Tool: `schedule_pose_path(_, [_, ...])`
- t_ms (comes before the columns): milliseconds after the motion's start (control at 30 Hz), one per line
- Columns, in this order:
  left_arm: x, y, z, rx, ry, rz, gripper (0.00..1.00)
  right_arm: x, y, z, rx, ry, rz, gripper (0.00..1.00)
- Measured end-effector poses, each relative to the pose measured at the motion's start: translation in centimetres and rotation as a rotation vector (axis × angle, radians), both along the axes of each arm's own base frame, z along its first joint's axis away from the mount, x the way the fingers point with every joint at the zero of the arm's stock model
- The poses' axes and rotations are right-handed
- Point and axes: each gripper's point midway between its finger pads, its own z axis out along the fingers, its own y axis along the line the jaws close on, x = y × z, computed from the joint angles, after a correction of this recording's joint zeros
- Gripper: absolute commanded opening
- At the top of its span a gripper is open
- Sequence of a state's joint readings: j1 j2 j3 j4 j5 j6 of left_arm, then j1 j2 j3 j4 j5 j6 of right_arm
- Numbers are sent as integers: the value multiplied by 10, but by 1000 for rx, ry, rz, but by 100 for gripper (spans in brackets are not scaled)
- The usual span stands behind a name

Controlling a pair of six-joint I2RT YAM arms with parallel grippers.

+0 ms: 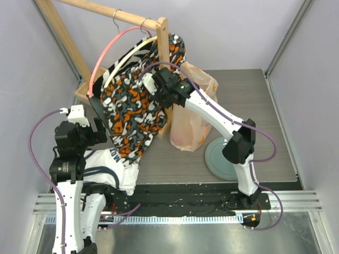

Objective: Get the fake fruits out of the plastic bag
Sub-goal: Move the distractor to the center of the board.

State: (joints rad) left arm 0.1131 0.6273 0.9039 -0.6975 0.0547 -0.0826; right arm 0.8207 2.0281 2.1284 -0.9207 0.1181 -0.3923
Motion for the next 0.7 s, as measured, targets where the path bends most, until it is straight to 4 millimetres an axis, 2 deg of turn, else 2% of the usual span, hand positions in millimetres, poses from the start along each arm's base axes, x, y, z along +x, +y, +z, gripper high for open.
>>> schedule_pose_path(100, [-2,-2,-4,0,18,-14,94,50,-18,-7,2,-40,-94,1])
schedule_pose_path(200, [-1,-5,-8,-6,35,-31,94,103,-39,-26,-25,-88,-159,1])
schedule_pose_path(300, [2,-9,-13,-21,56,-57,93,137,-56,-52,-84,-125,-177,1])
schedule_pose_path(367, [3,-15,-14,-37,66,-84,93,151,-68,-64,-115,-136,-187,1])
schedule_pose_path(400, [3,-20,-13,-51,68,-110,93,154,-71,-66,-119,-136,-189,2])
schedule_pose_path(467, [4,-33,-4,-85,58,-181,94,152,-71,-64,-100,-128,-191,14])
schedule_pose_path(500, [5,-40,1,-103,52,-216,94,147,-66,-59,-70,-115,-182,35])
schedule_pose_path(533, [6,-51,14,-131,33,-276,94,136,-60,-51,-29,-91,-158,46])
schedule_pose_path(567, [7,-60,26,-153,11,-323,93,124,-56,-39,10,-74,-143,62])
schedule_pose_path(633, [8,-76,51,-196,-27,-414,91,93,-46,-5,104,-44,-80,69])
schedule_pose_path(700, [9,-94,81,-229,-71,-520,90,56,-47,53,216,-67,-18,75])
